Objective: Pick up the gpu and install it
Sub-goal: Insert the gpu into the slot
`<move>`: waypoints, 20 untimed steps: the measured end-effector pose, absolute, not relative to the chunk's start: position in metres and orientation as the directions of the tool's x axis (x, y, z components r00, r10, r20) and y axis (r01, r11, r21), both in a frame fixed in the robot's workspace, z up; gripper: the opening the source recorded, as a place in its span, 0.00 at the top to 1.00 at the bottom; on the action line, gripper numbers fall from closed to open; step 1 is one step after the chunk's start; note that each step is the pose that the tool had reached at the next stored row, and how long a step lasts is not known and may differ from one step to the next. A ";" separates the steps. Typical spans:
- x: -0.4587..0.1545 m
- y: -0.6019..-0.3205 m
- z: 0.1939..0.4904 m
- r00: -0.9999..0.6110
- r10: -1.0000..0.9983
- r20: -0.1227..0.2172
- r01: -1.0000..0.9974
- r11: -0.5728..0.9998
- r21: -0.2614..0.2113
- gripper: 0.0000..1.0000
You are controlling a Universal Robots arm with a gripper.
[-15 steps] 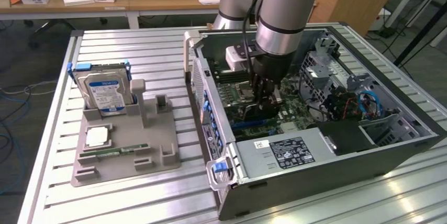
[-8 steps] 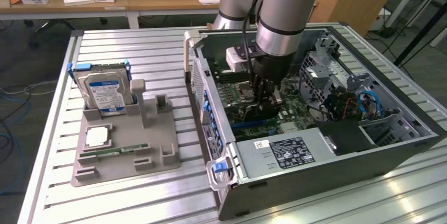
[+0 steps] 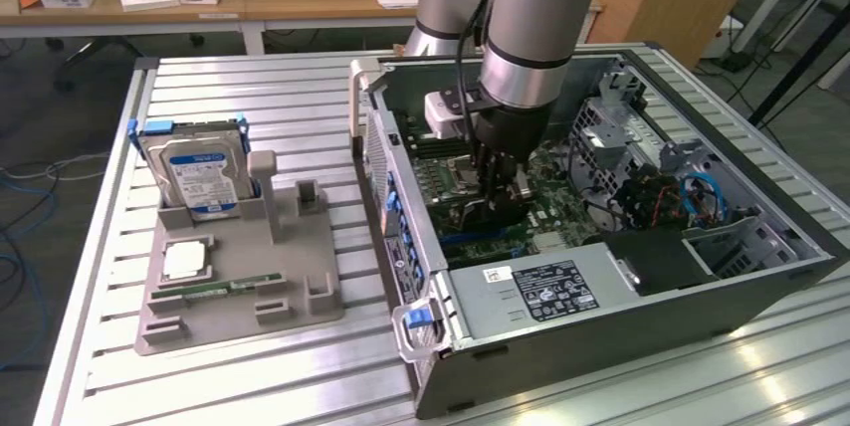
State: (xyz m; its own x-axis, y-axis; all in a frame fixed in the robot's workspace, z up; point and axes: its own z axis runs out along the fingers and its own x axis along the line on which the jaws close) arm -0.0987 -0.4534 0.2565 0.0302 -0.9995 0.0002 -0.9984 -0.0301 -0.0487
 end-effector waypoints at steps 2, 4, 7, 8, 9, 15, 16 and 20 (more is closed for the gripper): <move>-0.099 -0.453 0.256 0.030 -1.000 0.001 -0.998 -0.030 -0.048 0.74; -0.099 -0.453 0.256 0.030 -1.000 0.002 -0.998 -0.030 -0.048 0.74; -0.099 -0.453 0.255 0.030 -1.000 0.003 -0.998 -0.030 -0.048 0.74; -0.099 -0.453 0.255 0.030 -1.000 0.003 -0.998 -0.030 -0.048 0.74; -0.099 -0.453 0.255 0.030 -1.000 0.003 -0.998 -0.030 -0.048 0.74; -0.099 -0.453 0.255 0.030 -1.000 0.002 -0.998 -0.030 -0.049 0.74; -0.099 -0.453 0.255 0.030 -1.000 0.002 -0.998 -0.030 -0.049 0.74; -0.099 -0.453 0.255 0.030 -1.000 0.002 -0.998 -0.030 -0.049 0.74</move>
State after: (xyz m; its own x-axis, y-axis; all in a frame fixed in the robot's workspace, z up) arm -0.0994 -0.4534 0.2550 0.0296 -0.9996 0.0024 -0.9984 -0.0297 -0.0486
